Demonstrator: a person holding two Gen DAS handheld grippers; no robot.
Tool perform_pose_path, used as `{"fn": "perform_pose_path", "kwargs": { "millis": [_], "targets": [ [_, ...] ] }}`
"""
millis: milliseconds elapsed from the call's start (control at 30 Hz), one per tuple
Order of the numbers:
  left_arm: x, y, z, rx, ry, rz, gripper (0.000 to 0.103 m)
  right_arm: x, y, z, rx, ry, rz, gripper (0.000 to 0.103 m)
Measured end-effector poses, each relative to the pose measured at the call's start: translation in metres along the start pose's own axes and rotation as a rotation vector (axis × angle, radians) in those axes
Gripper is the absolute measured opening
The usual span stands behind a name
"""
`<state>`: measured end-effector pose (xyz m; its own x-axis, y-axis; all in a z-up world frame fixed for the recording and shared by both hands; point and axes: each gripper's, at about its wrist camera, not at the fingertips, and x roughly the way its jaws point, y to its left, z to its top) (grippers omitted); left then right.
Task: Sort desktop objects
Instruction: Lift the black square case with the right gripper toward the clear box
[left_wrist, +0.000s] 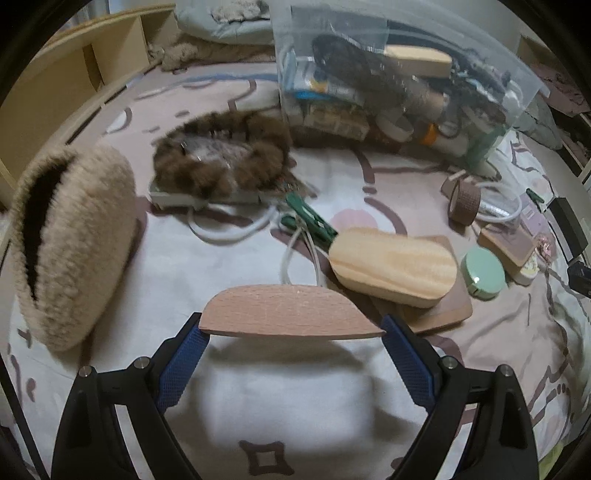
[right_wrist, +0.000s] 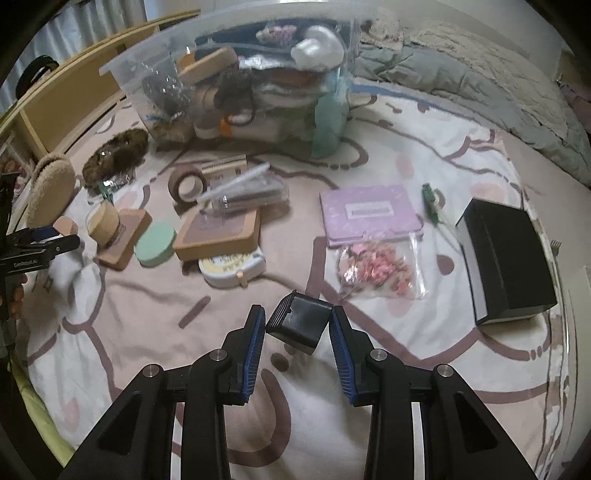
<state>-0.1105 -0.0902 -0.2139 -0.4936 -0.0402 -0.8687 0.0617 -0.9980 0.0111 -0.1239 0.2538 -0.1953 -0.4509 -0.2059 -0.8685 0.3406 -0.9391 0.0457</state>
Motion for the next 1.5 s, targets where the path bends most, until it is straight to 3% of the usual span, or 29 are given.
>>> {"fn": "perform_pose_path", "kwargs": {
  "millis": [467, 967, 1200, 1500],
  "targets": [
    [-0.058, 0.013, 0.032, -0.072, -0.119, -0.047, 0.095, -0.040, 0.004, 0.026, 0.034, -0.125, -0.030, 0.037],
    [-0.130, 0.003, 0.067, -0.010, -0.312, -0.067, 0.095, -0.098, 0.006, 0.056, 0.044, -0.334, -0.050, 0.037],
    [-0.154, -0.005, 0.087, -0.025, -0.382, -0.111, 0.095, -0.126, 0.014, 0.072, 0.027, -0.427, -0.052, 0.037],
    [-0.179, -0.016, 0.110, -0.033, -0.460, -0.088, 0.095, -0.155, 0.030, 0.088, 0.007, -0.514, -0.019, 0.037]
  ]
}}
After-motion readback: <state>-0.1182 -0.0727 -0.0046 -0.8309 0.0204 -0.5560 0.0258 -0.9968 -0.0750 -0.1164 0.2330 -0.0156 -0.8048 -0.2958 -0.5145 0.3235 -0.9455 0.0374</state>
